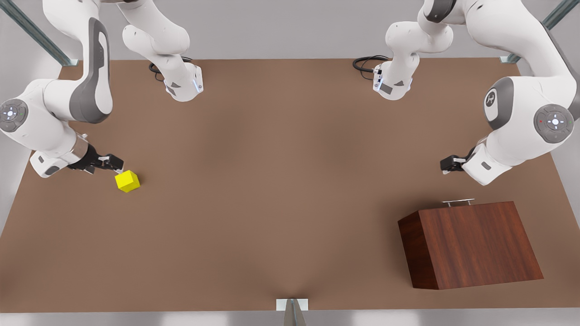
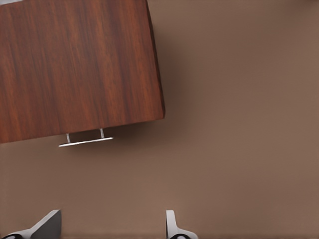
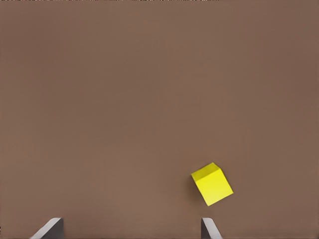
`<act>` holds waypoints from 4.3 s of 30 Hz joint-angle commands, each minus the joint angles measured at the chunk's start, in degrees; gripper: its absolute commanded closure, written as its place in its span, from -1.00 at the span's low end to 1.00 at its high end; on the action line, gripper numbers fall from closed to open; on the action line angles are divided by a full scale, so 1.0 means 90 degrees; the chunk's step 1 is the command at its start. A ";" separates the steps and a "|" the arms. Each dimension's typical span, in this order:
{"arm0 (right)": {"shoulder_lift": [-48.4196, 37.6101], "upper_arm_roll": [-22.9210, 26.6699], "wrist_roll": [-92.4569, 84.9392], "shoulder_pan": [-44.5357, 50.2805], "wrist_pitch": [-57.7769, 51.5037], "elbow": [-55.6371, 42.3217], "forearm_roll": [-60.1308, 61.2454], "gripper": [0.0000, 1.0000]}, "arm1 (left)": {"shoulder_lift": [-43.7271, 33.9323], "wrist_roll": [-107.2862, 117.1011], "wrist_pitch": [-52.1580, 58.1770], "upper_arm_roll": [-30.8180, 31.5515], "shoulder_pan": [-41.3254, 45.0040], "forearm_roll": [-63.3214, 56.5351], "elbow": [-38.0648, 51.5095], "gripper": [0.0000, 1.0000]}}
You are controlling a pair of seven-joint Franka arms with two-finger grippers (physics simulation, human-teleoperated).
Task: Open the drawer with left arm, place the square in the middle with right arm, and place the square in the drawer with left arm
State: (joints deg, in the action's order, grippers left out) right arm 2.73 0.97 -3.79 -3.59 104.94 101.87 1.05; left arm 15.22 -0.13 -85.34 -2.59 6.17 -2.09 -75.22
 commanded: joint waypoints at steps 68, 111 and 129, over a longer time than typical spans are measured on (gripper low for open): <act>0.2187 0.0918 -0.6474 -0.0616 0.4688 0.3066 0.1211 -0.39 | -0.0383 0.8423 -0.7715 -0.1108 -0.0383 0.1502 -0.5949 -1.00; 0.4765 -0.0527 0.1290 0.5917 0.3896 -0.2236 -0.0205 -0.24 | -0.2140 0.8413 -0.7373 -0.1431 -0.0343 0.1551 -0.7970 -1.00; 0.2637 0.0352 0.1808 0.5078 0.2111 -0.1797 -0.0078 -1.00 | -0.1721 0.4664 -0.2726 -0.1402 0.0330 0.0720 -0.3841 -1.00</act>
State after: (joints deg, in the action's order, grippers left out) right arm 23.31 4.06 11.92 37.99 119.22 86.20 0.35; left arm 1.61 39.79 -108.20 -12.85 7.63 3.77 -106.21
